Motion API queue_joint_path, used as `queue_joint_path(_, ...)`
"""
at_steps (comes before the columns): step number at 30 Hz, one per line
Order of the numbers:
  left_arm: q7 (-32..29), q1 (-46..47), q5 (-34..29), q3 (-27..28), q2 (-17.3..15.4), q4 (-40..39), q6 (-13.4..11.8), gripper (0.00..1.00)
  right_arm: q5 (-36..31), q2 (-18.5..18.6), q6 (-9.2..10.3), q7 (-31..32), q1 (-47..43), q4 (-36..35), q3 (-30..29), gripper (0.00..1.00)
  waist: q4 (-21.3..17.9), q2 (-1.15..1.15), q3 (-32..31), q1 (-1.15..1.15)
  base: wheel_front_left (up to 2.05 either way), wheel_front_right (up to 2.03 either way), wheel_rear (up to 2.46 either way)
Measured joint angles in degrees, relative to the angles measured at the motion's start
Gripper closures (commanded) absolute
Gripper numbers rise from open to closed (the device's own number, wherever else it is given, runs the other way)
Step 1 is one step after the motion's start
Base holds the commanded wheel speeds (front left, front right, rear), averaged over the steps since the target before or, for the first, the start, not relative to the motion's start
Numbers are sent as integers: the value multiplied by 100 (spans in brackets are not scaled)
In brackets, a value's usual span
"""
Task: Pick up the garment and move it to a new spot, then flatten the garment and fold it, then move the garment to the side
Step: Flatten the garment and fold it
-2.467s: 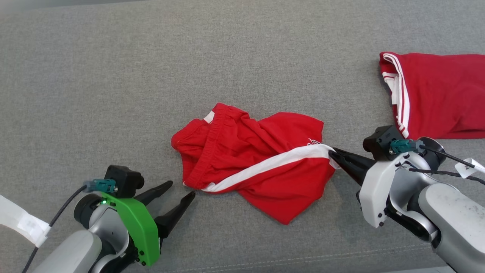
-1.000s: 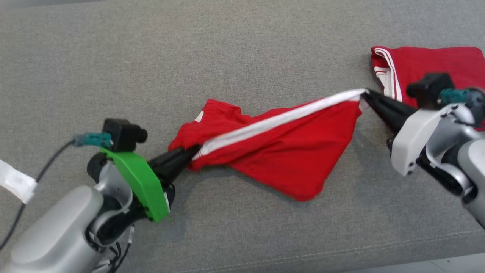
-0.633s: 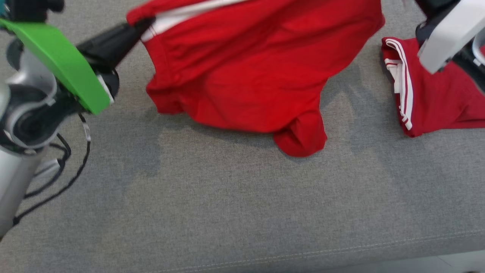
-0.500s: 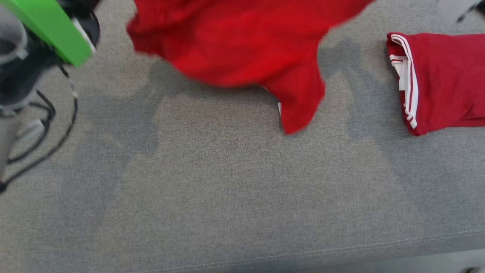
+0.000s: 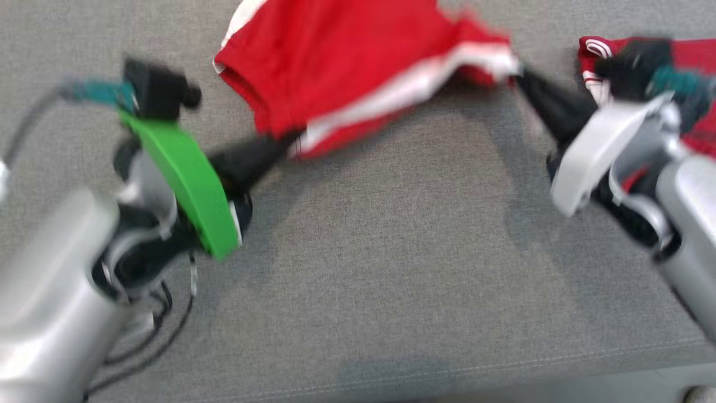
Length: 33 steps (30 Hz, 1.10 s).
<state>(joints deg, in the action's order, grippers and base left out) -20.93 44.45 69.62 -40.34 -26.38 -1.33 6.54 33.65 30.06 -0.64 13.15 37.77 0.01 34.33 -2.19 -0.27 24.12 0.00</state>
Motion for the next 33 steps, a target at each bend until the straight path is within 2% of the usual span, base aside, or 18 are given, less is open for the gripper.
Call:
queue_joint_path(3, -99, -765, 196, -243, -203, -104, 0, 100, 250, 12, 31, -4, -793, 48, 80, 100, 7, 0, -58, 0, 0, 0, 0)
queue_joint_path(7, -115, -1368, 436, -260, -454, -263, 0, 100, 497, 9, 79, -64, -1174, -31, 59, 100, 15, 0, -129, 0, 0, 0, 0)
queue_joint_path(13, 111, -1533, 365, -220, -609, -364, 0, 100, 514, 104, 120, -158, -1410, -160, 56, 100, 83, 0, -189, 0, 0, 0, 0)
queue_joint_path(20, 533, -1870, 265, -141, -598, -434, 1, 100, 509, 280, 98, -88, -1730, -270, 292, 99, 132, 0, -212, 0, 0, 0, 0)
queue_joint_path(21, 586, -1894, 233, -144, -573, -415, 1, 100, 508, 291, 98, -53, -1780, -279, 316, 79, 136, 0, -213, 0, 0, 0, 0)
queue_joint_path(22, 626, -1913, 192, -147, -550, -387, 1, 100, 506, 299, 98, -45, -1830, -296, 342, 64, 139, 0, -215, 0, 0, 0, 0)
queue_joint_path(23, 680, -1936, 130, -153, -547, -344, 2, 100, 491, 314, 75, -22, -1862, -313, 386, 24, 139, 0, -218, 0, 0, 0, 0)
queue_joint_path(24, 735, -1975, 68, -151, -550, -301, 2, 100, 465, 338, 56, 12, -1875, -322, 442, 0, 136, 0, -223, 0, 0, 0, 0)
queue_joint_path(27, 868, -2118, 55, -172, -543, -204, 3, 95, 372, 405, 71, 26, -1952, -345, 485, 0, 117, 0, -249, 0, 0, 0, 0)
queue_joint_path(28, 899, -2157, 53, -186, -541, -166, 4, 78, 314, 443, 75, 26, -1960, -345, 487, 0, 110, 0, -263, 0, 0, 0, 0)
queue_joint_path(30, 991, -2232, 11, -207, -538, -108, 5, 51, 264, 474, 120, -2, -1971, -357, 452, 0, 93, 0, -294, 0, 0, 0, 0)
queue_joint_path(31, 1018, -2259, 3, -219, -537, -94, 5, 26, 260, 474, 141, -11, -1990, -380, 424, 0, 86, 0, -313, 0, 0, 0, 0)
queue_joint_path(32, 1050, -2284, 1, -227, -535, -93, 5, 7, 249, 479, 186, -64, -2029, -416, 383, 0, 79, 0, -332, 0, 0, 0, 0)
queue_joint_path(33, 1081, -2311, -21, -234, -533, -85, 8, 0, 250, 479, 245, -123, -2090, -448, 330, 0, 75, 0, -352, 0, 0, 0, 0)
